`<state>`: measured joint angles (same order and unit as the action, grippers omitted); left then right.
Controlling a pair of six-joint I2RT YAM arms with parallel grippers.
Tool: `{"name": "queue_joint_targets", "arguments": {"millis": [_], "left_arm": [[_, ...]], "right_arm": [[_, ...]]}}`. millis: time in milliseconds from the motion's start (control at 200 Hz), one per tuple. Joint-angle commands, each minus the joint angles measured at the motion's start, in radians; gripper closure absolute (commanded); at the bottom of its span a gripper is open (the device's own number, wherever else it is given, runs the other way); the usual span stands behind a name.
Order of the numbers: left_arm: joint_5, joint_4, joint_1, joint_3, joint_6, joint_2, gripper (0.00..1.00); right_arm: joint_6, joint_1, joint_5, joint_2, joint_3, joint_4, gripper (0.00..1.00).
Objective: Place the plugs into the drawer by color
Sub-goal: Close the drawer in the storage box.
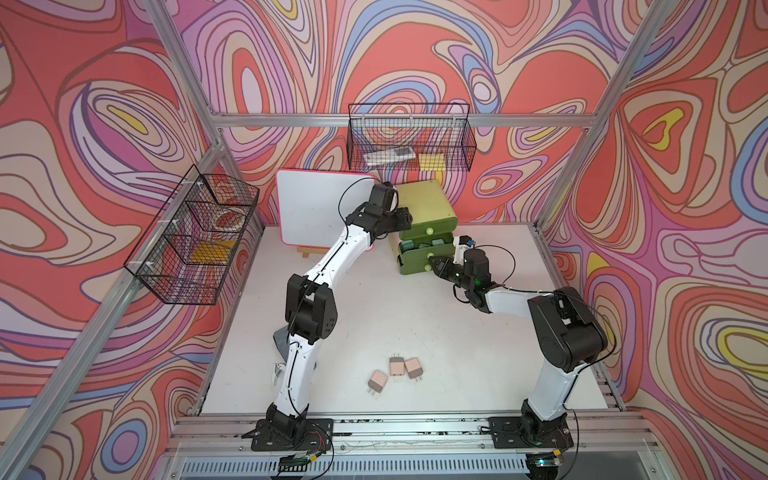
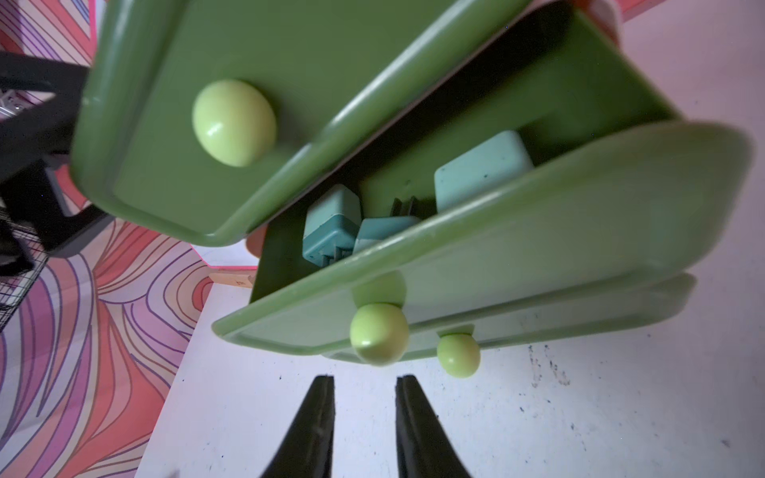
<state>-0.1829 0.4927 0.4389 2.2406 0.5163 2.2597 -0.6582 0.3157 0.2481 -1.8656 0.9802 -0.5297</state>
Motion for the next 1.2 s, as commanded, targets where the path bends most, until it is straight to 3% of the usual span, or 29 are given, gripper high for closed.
{"name": "queue_joint_targets", "arguments": {"millis": [0,355,756,836,956,1082,1197], "left_arm": [[0.000,0.078,0.004,-0.022,-0.019,0.004,0.41],[-0.002,0.078,0.006,-0.022,-0.021,0.001,0.41],[0.002,0.076,0.007,-0.021,-0.024,-0.004,0.41],[0.004,0.078,0.006,-0.020,-0.031,-0.005,0.41],[0.006,0.088,0.006,0.000,-0.044,-0.004,0.41],[0.004,0.094,0.004,0.014,-0.048,-0.005,0.41],[0.003,0.097,0.004,0.013,-0.049,-0.009,0.41]], "right_arm": [[0.029,0.002,-0.030,-0.050,0.073,-0.022,0.72],[0.031,0.002,-0.036,-0.197,0.270,-0.003,0.72],[0.042,-0.007,0.023,-0.201,0.263,0.005,0.65],[0.170,-0.010,0.076,-0.151,0.245,0.115,0.55],[0.518,-0.021,0.202,-0.078,0.307,0.435,0.35],[0.865,-0.028,0.179,-0.075,0.444,0.788,0.30],[1.154,-0.029,0.172,-0.031,0.387,0.821,0.25]]}}
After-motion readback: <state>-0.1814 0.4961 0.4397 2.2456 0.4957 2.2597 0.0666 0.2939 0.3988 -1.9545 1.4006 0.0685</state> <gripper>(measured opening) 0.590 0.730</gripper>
